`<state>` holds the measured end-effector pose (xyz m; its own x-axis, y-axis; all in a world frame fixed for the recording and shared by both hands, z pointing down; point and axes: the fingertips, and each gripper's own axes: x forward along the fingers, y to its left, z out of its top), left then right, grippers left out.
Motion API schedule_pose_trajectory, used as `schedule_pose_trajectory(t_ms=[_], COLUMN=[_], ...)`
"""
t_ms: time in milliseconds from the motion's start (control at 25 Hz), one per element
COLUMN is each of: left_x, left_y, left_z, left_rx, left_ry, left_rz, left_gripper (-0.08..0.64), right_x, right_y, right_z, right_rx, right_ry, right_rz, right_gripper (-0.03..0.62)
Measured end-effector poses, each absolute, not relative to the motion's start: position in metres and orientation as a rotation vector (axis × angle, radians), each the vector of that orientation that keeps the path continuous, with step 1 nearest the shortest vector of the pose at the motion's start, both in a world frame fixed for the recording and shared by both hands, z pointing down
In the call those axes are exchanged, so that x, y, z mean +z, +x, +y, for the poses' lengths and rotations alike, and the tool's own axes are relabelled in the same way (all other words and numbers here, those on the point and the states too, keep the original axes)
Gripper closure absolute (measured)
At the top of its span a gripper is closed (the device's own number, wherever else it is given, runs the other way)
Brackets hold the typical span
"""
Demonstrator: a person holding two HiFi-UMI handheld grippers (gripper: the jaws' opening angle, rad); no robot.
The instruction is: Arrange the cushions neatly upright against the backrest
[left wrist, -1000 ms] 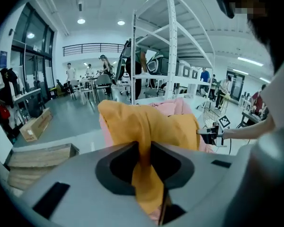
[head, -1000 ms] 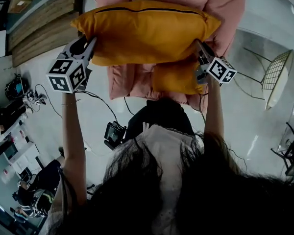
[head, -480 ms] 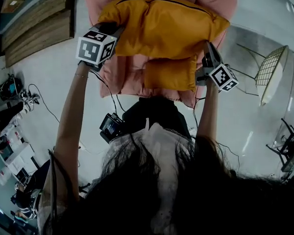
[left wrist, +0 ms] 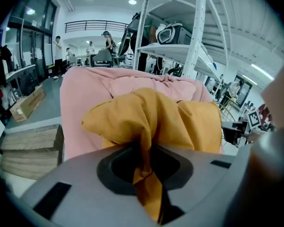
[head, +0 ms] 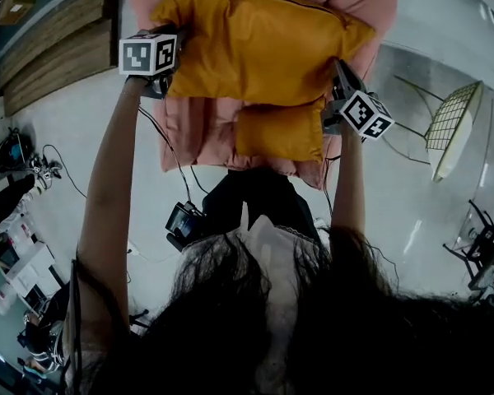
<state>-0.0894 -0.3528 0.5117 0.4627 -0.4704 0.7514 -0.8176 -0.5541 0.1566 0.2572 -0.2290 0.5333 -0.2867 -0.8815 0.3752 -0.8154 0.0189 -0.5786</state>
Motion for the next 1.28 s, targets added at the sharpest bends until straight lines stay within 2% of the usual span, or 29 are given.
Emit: schedule_pose_trajectory(t_ms=[200,360,520,760,1000,1280], left_x=[0.523,0.513,0.487,0.454,0.461,0.564], left_y=[-0.100,-0.104,-0.112,-0.138,-0.182,-0.213], left_z=[-0.373,-0.377,-0.366,-0.331,-0.288,-0.225], left_rx=[0.853,0.658,0.385,0.317,0.334,0.784], left_ry=[2.153,2.230,2.320,2.389,2.366,2.284], left_rz=[-1.162,-1.133,-1.110,-1.143,-1.206,-1.106], left_gripper=[0.483,0.480,0.440,0.396,0.396,0.396], right_x=[0.542,0.540,0.531,0.506,0.509,0.532], right_y=[0.256,0.256,0.262,0.251,0.198,0.130], right_z=[-0.239,-0.238,-0.226,-0.191,-0.157,-0.113], right_rx=[-1.123,-1.107,-1.081,-1.007,-1.019,-1.180], right_ry=[-1.891,-1.894,-1.907,-1.974,-1.872,-1.675], right_rz=[2.199,2.190,2.184,2.280,2.501,2.584], right_gripper=[0.543,0.541,0.541,0.540,0.540,0.540])
